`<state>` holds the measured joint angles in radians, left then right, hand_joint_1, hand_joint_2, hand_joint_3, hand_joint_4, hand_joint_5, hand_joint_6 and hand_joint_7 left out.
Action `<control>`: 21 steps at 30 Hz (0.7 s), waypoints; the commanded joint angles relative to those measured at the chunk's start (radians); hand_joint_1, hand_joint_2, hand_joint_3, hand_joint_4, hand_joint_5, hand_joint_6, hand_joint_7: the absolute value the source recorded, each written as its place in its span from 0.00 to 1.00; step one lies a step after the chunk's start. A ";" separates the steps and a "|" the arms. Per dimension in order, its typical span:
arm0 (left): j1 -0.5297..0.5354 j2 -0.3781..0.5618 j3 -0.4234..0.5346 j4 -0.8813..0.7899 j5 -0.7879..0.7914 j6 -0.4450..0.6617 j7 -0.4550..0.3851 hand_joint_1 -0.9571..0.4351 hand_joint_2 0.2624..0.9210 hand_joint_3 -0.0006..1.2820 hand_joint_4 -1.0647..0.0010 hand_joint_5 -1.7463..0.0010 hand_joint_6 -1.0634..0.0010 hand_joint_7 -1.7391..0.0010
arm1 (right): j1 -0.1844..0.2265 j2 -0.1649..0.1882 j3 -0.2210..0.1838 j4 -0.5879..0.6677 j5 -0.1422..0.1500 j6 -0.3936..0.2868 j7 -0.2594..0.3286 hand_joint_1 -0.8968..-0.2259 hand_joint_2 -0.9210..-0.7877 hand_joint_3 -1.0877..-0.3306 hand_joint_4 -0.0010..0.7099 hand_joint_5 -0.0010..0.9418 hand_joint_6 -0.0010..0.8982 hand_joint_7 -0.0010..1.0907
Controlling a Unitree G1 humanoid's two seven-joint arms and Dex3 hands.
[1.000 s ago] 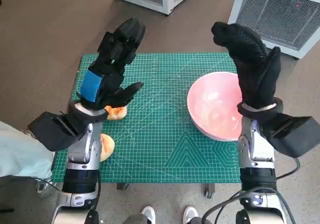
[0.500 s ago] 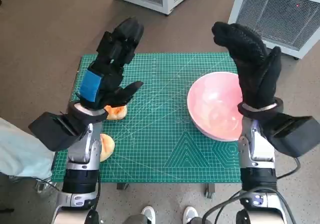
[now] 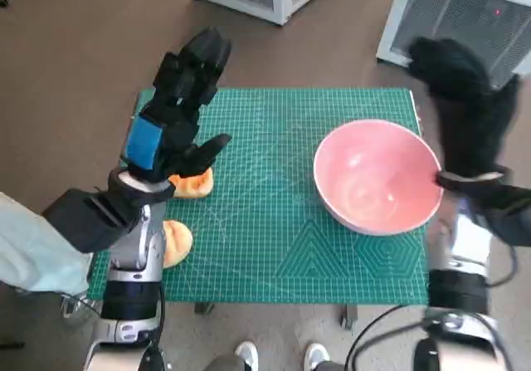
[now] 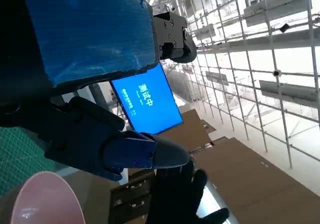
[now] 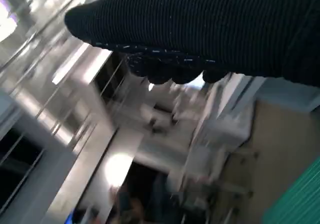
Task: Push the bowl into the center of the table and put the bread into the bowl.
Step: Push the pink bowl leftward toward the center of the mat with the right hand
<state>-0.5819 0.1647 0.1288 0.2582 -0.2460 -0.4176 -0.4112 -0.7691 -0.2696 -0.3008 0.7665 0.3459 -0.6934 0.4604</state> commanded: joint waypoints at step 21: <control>0.026 0.000 0.009 -0.001 -0.014 -0.002 0.007 0.19 1.00 0.24 0.88 1.00 0.99 0.73 | -0.037 -0.095 -0.099 0.492 -0.082 0.069 -0.229 0.40 0.00 0.33 0.24 0.00 0.14 0.24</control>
<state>-0.5667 0.1631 0.1314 0.2604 -0.2490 -0.4197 -0.4097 -0.8205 -0.3723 -0.3921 1.2121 0.2698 -0.6718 0.2606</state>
